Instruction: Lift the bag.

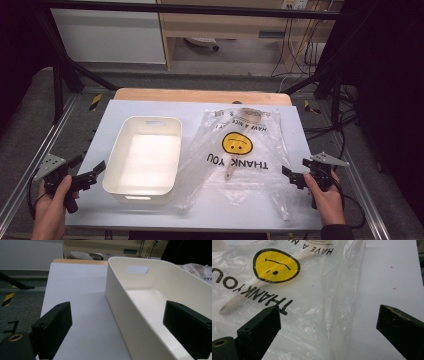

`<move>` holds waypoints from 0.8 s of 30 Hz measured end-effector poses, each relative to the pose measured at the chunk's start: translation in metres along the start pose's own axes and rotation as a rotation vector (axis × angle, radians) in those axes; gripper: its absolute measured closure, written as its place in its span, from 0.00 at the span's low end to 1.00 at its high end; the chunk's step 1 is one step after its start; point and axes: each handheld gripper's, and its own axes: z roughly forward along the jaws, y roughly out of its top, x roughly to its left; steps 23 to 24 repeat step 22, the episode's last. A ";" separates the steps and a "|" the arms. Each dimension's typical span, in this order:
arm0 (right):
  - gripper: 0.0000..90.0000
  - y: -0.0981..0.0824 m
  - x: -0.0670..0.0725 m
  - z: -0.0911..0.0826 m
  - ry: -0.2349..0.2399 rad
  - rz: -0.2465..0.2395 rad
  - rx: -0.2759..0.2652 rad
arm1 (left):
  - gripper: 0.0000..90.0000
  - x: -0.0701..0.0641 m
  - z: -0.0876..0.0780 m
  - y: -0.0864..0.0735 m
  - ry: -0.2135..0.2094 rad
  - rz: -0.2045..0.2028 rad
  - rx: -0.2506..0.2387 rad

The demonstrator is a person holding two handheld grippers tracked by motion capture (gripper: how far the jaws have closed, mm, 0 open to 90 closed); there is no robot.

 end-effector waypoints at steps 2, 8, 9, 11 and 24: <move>0.07 -0.001 -0.001 0.000 -0.002 0.002 0.004 | 0.09 0.002 0.001 -0.004 0.010 0.013 0.010; 0.08 -0.004 -0.002 0.001 -0.006 0.003 0.007 | 0.09 0.006 0.000 -0.013 0.023 0.032 0.020; 0.08 -0.004 -0.002 0.001 -0.009 -0.004 0.008 | 0.09 0.006 0.000 -0.014 0.021 0.029 0.023; 0.08 -0.005 -0.002 0.001 -0.010 0.002 0.010 | 0.09 0.006 0.000 -0.017 0.022 0.036 0.028; 0.07 -0.008 -0.002 0.005 -0.007 -0.001 0.020 | 0.09 0.014 -0.001 -0.025 0.045 0.026 0.038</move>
